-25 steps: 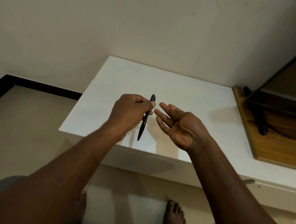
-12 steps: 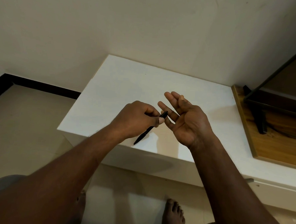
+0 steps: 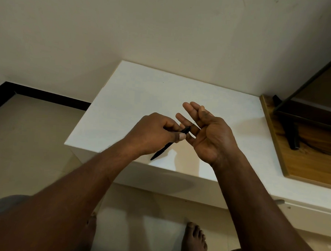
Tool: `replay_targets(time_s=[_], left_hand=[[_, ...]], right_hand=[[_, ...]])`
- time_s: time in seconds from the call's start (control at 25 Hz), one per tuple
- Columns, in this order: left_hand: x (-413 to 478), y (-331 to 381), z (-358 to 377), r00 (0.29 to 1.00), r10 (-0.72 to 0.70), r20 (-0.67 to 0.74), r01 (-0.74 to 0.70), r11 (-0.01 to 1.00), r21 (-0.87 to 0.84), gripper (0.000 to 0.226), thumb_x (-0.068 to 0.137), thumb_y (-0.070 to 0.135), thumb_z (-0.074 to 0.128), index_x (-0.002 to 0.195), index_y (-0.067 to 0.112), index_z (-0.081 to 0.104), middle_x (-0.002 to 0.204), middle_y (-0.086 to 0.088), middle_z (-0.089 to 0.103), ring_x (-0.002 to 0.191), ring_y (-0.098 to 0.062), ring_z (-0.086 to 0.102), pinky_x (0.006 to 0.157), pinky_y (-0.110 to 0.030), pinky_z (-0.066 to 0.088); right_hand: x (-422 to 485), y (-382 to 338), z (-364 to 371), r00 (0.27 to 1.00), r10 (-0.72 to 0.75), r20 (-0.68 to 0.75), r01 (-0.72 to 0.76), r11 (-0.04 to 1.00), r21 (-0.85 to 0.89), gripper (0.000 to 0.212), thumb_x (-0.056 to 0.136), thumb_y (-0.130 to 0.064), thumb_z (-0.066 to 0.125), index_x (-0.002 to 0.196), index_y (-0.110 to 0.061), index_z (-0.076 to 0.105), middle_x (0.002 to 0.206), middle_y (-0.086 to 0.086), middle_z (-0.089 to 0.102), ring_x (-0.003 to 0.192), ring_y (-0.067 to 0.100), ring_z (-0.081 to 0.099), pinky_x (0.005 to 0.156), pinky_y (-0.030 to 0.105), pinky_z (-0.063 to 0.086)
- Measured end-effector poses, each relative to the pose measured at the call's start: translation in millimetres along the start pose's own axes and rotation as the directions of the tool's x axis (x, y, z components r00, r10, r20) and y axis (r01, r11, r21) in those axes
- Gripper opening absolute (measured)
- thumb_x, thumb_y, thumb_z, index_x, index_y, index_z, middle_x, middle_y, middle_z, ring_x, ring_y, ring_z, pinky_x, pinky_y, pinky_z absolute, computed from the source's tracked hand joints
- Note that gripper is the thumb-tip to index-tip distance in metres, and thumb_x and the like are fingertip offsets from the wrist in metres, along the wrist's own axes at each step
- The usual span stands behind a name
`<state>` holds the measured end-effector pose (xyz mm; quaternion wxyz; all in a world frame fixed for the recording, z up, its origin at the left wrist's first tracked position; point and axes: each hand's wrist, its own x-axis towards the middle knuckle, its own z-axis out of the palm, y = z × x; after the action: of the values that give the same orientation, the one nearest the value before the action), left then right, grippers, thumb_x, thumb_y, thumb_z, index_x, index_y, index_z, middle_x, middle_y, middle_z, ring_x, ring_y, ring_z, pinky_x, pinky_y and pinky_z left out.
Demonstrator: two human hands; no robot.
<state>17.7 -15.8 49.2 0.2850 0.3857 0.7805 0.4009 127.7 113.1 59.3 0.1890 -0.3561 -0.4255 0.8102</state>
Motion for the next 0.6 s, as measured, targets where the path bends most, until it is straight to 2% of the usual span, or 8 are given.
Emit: replay_targets(time_s=[0.24, 0.6], left_hand=[[0.1, -0.4, 0.4, 1.000, 0.016, 0.001, -0.016, 1.000, 0.006, 0.018, 0.091, 0.039, 0.074, 0.097, 0.024, 0.082, 0.090, 0.008, 0.079, 0.088, -0.013, 0.073, 0.088, -0.046, 0.058], [0.2, -0.2, 1.1, 1.000, 0.020, 0.007, -0.020, 1.000, 0.003, 0.020, 0.092, 0.038, 0.073, 0.102, 0.024, 0.082, 0.093, 0.007, 0.079, 0.090, -0.014, 0.072, 0.088, -0.043, 0.058]], right_hand=[[1.6, 1.4, -0.4, 1.000, 0.004, 0.008, -0.004, 1.000, -0.025, 0.031, 0.114, -0.027, 0.044, 0.130, -0.018, 0.069, 0.121, -0.005, 0.081, 0.109, 0.020, 0.080, 0.087, 0.038, 0.057], [2.5, 3.9, -1.2, 0.999, -0.036, 0.014, 0.037, 0.998, -0.042, 0.031, 0.114, -0.025, 0.044, 0.129, -0.016, 0.069, 0.120, -0.003, 0.082, 0.109, 0.022, 0.079, 0.095, 0.042, 0.058]])
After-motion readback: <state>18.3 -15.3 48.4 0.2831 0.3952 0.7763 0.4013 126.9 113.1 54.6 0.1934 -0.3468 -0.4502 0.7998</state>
